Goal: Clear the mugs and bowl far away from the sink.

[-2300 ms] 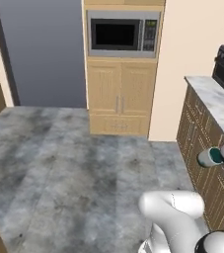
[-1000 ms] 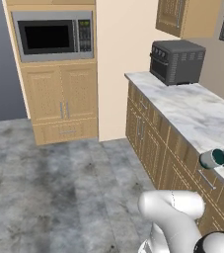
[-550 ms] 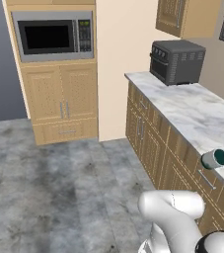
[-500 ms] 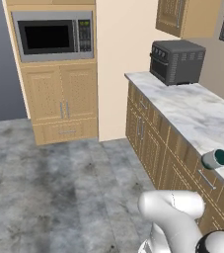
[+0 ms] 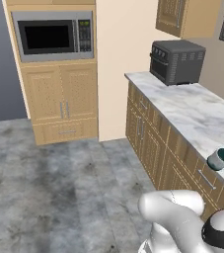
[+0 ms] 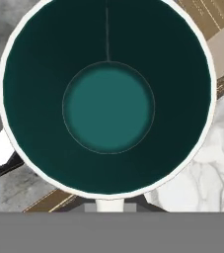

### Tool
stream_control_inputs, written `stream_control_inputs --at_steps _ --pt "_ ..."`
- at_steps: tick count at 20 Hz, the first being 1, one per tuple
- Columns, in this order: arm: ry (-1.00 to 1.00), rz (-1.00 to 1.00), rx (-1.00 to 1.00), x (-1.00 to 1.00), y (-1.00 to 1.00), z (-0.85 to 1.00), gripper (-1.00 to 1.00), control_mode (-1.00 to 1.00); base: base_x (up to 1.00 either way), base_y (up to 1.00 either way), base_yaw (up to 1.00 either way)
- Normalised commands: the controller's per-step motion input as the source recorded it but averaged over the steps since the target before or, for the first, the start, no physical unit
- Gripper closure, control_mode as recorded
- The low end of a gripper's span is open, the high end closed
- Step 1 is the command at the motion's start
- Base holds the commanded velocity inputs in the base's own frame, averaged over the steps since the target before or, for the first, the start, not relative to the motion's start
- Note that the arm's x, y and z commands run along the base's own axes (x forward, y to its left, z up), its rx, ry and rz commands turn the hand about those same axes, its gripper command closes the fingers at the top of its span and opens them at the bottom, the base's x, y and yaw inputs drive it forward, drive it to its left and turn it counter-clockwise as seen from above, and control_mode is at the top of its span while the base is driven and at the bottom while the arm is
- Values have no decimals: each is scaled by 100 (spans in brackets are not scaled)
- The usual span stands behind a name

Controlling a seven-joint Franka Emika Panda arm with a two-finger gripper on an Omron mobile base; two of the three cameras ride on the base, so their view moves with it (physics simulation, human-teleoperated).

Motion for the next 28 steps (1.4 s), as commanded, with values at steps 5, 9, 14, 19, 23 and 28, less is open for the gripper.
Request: stream_control_inputs --at_steps 5,9,14,19,23,28 --pt "2 -11 0 -12 -49 -4 100 -100 0 0 0" --pt "0 -10 0 -6 -56 -18 100 -100 0 0 0" --pt "0 -10 0 -4 -43 -11 100 -100 0 0 0" --pt "7 -15 2 0 -42 0 100 -100 0 0 0" --pt "12 -16 2 0 -43 0 100 -100 0 0 0" --pt "13 -12 0 0 -26 -16 100 -100 0 0 0"
